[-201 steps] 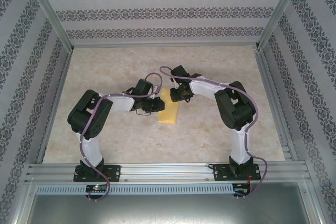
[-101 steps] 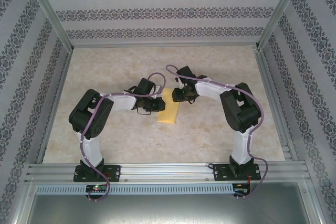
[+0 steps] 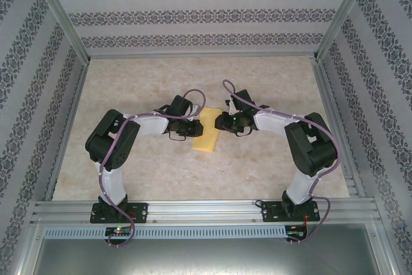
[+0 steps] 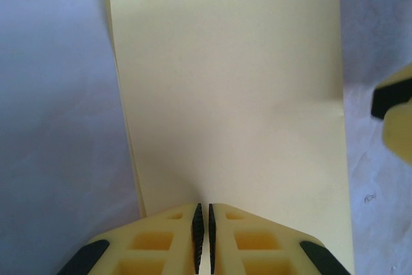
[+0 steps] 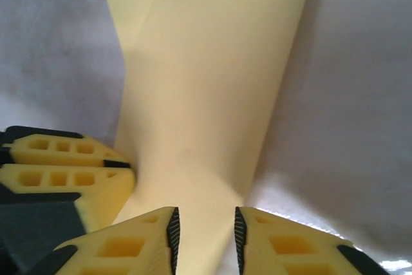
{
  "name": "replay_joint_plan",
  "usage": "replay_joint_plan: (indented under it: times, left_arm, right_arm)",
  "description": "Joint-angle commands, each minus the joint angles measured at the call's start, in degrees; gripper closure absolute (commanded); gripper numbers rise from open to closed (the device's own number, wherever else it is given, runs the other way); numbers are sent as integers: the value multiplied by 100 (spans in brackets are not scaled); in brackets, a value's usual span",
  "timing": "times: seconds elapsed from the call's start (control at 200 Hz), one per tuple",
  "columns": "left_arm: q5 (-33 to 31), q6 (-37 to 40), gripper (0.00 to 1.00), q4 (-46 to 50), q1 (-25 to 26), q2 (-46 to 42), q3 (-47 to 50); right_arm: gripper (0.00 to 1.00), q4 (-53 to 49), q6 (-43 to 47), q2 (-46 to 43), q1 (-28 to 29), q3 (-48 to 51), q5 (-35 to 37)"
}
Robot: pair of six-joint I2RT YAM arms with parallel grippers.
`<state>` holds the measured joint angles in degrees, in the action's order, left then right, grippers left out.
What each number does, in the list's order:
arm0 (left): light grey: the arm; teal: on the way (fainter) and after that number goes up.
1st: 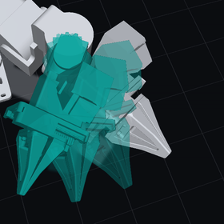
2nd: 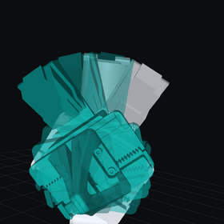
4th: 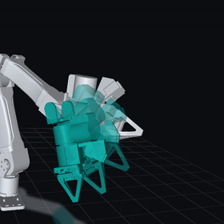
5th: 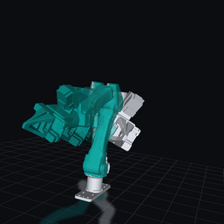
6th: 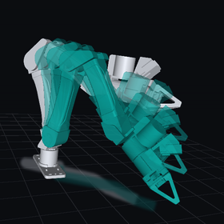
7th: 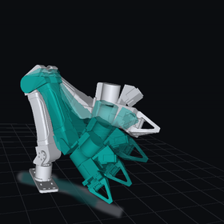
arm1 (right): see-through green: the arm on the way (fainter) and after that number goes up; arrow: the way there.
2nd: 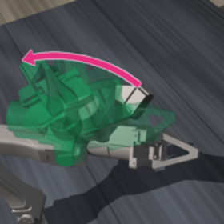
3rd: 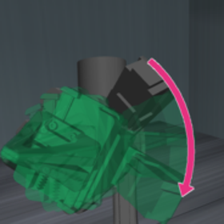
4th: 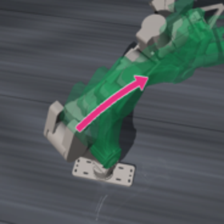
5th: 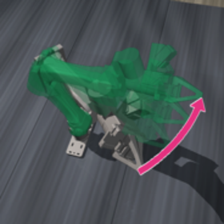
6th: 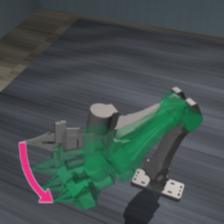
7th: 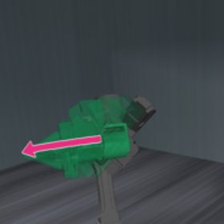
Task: Fold a paper plane with a square sheet of paper (pick it up from the middle)
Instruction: Hold the square sheet of paper at the center of the table, then fold the square sheet of paper in half at the center of the table.
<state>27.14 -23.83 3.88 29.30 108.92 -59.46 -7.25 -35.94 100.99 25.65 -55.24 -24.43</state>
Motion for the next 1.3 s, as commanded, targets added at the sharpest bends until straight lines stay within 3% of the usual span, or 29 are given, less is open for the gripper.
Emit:
replay_joint_plan:
  times: [0.0,0.335,0.869,1.294]
  left_arm:
    - [-488,221,83,583,58,355,88]
    - [-489,243,83,645,53,370,36]
    - [-540,279,83,707,50,363,105]
    - [-546,338,83,819,51,367,65]
  right_arm:
    - [72,667,-620,99,35,174,-554]
    - [75,711,-568,307,177,219,-608]
    - [79,39,94,553,116,172,-60]
    - [87,135,-200,-3,411,253,-310]
